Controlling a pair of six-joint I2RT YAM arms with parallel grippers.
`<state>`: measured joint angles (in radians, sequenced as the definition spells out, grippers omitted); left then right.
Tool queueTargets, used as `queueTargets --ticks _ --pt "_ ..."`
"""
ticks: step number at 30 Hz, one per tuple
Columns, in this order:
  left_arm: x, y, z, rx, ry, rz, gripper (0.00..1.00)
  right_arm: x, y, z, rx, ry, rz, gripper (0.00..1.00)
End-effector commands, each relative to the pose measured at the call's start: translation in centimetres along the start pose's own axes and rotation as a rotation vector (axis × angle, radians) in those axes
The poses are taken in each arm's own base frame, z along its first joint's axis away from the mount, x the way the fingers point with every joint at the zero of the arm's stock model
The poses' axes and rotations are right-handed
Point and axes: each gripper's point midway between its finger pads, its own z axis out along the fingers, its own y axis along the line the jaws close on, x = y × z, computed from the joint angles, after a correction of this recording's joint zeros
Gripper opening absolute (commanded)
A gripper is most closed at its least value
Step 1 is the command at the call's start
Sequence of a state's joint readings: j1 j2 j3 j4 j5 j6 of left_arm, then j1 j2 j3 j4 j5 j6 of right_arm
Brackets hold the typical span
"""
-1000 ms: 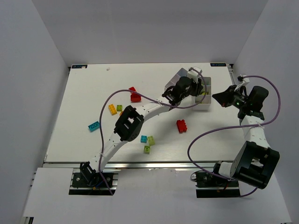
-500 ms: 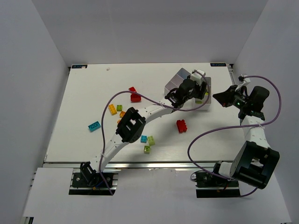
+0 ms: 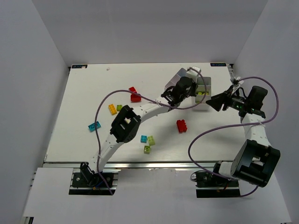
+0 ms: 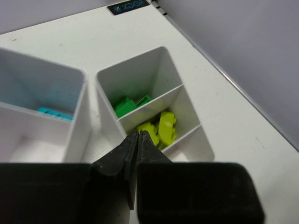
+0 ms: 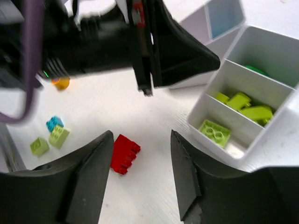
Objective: Sort the legos into containers by color
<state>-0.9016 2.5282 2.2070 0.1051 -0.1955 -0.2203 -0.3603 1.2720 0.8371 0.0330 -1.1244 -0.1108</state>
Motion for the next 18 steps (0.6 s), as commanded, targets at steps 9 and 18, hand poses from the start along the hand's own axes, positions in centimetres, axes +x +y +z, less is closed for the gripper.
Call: queueTargets --ticks 9,18 --pt "-12.7 10.8 -19.6 -0.171 -0.054 -0.318 0.81 7.8 11.1 5.3 -0.572 0.266 -0.573 0.89" --pt "-3.5 21.2 -35.9 -0.545 0.080 -0.469 0.89 17.5 19.2 10.5 -0.844 0.438 -0.966 0.89"
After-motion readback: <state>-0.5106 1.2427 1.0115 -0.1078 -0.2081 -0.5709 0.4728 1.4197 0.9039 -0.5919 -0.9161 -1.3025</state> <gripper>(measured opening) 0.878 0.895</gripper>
